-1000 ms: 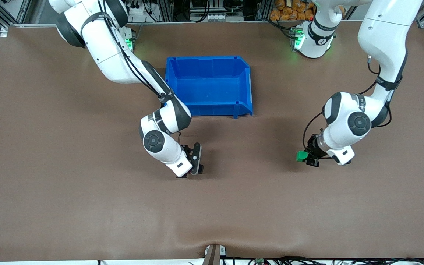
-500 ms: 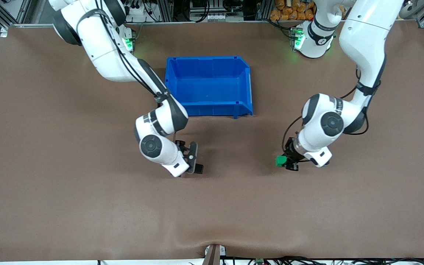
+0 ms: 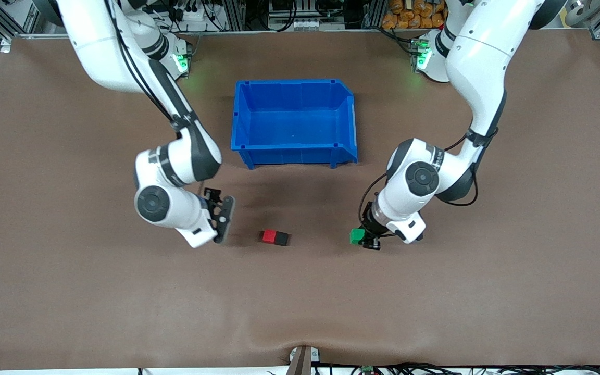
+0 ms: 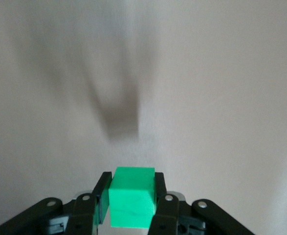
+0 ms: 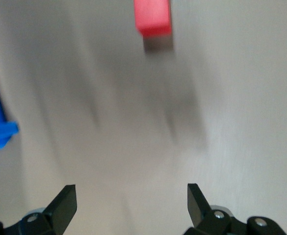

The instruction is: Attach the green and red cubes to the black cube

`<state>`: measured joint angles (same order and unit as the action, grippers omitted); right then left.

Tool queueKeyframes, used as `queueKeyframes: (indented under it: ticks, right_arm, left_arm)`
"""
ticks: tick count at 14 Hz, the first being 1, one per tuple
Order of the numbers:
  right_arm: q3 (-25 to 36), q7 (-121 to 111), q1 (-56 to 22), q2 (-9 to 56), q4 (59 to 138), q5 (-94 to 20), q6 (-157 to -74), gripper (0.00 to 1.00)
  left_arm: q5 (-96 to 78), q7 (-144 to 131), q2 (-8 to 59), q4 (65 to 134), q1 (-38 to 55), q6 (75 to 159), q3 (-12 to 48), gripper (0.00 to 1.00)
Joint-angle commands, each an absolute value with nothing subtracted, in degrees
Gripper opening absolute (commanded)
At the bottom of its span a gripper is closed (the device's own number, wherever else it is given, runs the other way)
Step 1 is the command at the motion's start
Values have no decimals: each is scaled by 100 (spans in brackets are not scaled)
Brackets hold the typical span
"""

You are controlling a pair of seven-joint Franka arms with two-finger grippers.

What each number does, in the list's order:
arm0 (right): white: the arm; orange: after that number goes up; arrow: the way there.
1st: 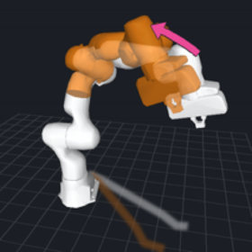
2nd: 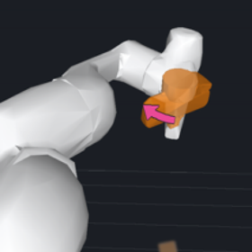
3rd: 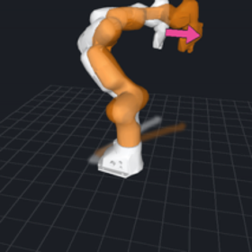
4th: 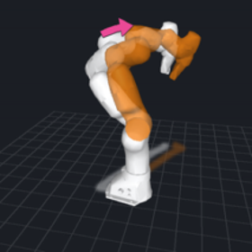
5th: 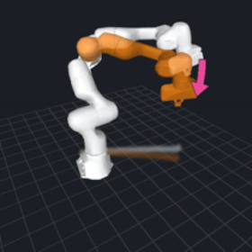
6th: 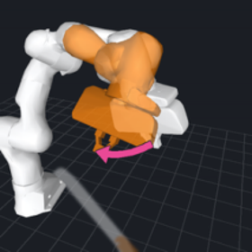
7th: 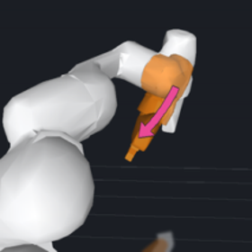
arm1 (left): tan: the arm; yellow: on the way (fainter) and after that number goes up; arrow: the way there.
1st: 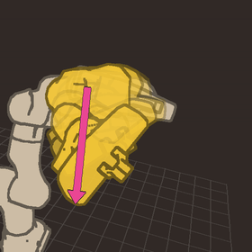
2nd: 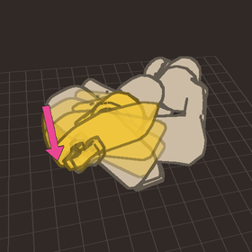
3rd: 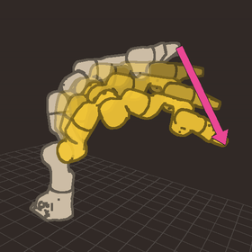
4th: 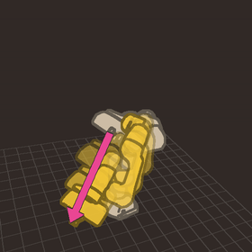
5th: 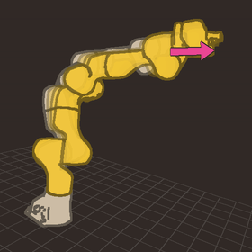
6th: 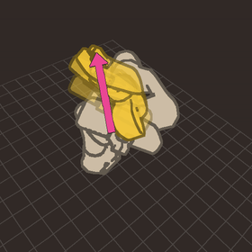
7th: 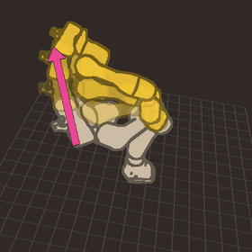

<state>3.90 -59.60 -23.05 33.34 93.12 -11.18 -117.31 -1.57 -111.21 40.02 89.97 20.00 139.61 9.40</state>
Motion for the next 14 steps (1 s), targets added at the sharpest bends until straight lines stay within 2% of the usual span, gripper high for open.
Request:
queueKeyframes:
  ticks: [1,4,9,14]
  right_arm:
    - [396,-5819,-1883,2305,10405,-1187,-11629,100]
    - [396,-5818,-1110,1970,10450,-1195,-11058,100]
    - [396,-5670,-204,1512,10415,-1213,-10758,100]
    - [396,-4968,368,1117,10389,-1257,-10662,100]
  left_arm:
    - [-360,-11206,4446,8220,2371,13694,853,0]
    - [-360,-11505,4851,7543,2548,13641,835,0]
    - [-369,-11645,5360,6866,2829,13885,853,0]
    - [-369,-11689,5712,6565,3058,14142,870,0]
